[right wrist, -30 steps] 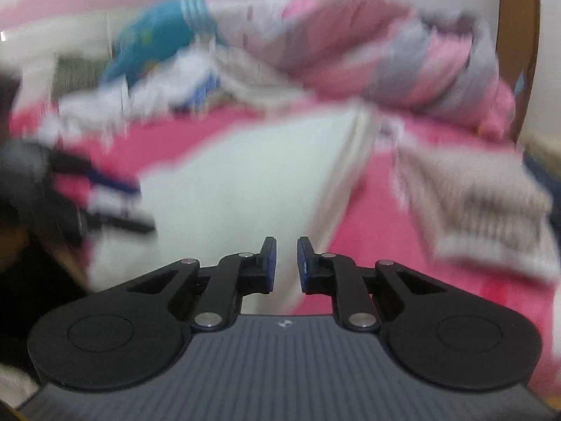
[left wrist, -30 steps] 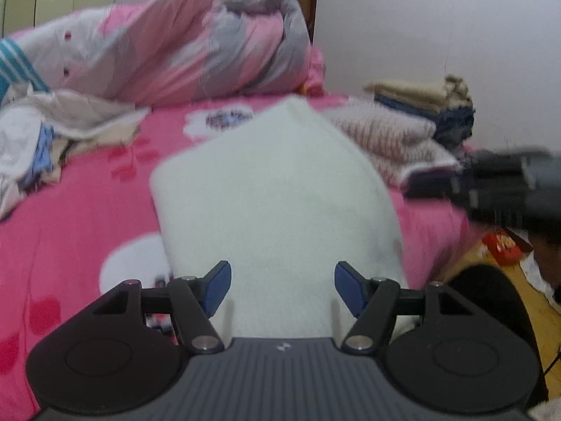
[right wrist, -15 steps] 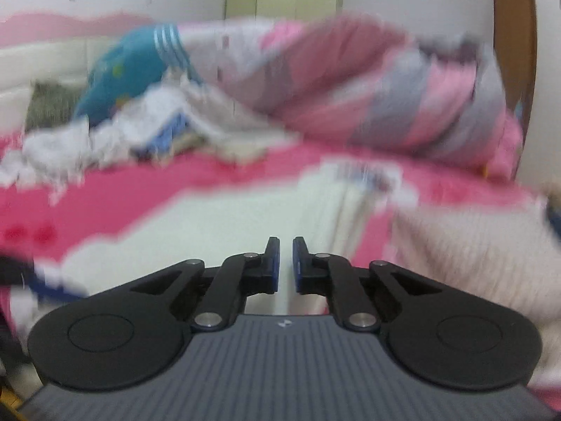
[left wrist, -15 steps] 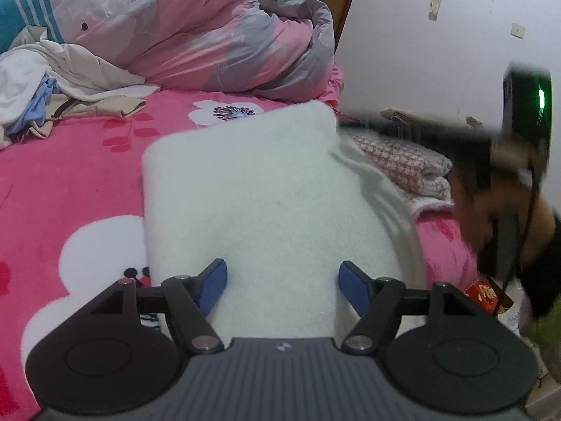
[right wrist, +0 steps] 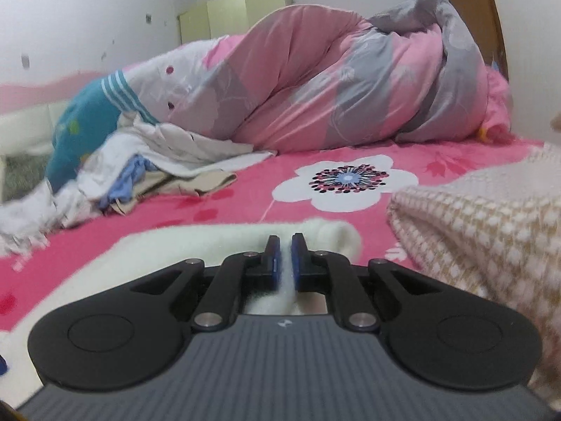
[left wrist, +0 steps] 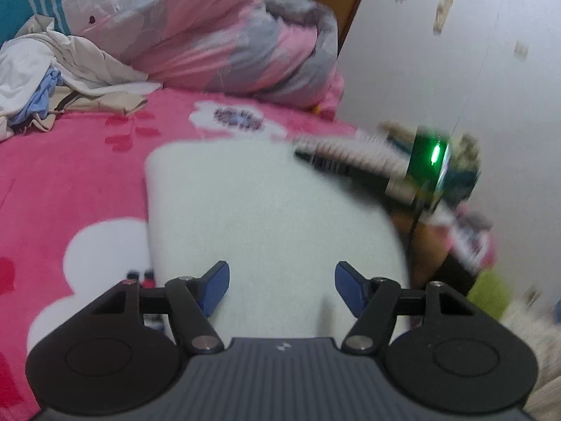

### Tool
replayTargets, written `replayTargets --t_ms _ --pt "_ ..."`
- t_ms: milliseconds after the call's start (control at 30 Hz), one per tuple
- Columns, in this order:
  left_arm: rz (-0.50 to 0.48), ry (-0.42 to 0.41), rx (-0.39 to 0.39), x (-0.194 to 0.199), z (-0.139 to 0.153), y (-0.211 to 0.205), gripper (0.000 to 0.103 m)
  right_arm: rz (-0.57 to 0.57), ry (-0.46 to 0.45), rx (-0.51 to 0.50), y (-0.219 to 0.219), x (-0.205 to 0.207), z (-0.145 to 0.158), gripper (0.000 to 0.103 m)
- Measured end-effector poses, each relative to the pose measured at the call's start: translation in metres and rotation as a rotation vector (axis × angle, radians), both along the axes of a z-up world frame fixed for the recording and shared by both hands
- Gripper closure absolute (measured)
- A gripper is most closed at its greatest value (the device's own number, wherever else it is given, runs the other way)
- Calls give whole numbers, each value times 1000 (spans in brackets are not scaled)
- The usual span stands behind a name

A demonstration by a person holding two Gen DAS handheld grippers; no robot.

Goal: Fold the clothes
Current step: 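Move both open grippers back over the folded cream sweater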

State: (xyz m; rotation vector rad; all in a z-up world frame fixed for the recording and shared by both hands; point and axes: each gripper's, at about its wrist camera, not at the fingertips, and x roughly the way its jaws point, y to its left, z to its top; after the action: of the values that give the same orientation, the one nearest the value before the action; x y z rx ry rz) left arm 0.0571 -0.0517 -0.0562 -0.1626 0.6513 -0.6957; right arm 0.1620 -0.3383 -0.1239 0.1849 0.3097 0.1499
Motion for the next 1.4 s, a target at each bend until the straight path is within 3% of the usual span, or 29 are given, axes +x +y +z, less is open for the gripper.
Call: replayTargets --t_ms 67,233,400,433,467,533,633,800,900,1033,1167,1233,1400 --pt "15 -20 -17 13 14 1 35 14 1 41 -6 0 -1 98" --pt "120 -63 87 75 29 -22 35 14 4 46 -5 2 2 98" --pt "179 -24 197 138 6 -46 35 -5 -2 33 0 0 2 98" --pt "198 6 200 147 -4 -46 30 -4 0 42 -1 0 1 98" --pt "221 43 193 154 -16 -44 19 -1 2 56 -3 1 1 98" --pt "260 124 143 165 -35 -35 10 4 9 84 -6 2 0 98" --pt "290 235 -11 172 -52 -10 12 8 9 103 -8 2 0 98" --pt "295 125 52 156 -33 -17 23 4 5 96 -6 1 0 98" --pt "314 10 112 141 -8 -29 26 3 3 98 -6 1 0 98" --pt "344 -119 219 126 15 -52 15 4 2 101 -6 0 0 98" --pt "336 -138 308 118 10 -75 3 6 2 105 -8 2 0 98" --pt "332 -138 352 114 1 -84 3 5 2 107 -8 1 0 98" --pt "345 -182 351 100 -9 -88 2 -10 4 110 -5 2 1 98"
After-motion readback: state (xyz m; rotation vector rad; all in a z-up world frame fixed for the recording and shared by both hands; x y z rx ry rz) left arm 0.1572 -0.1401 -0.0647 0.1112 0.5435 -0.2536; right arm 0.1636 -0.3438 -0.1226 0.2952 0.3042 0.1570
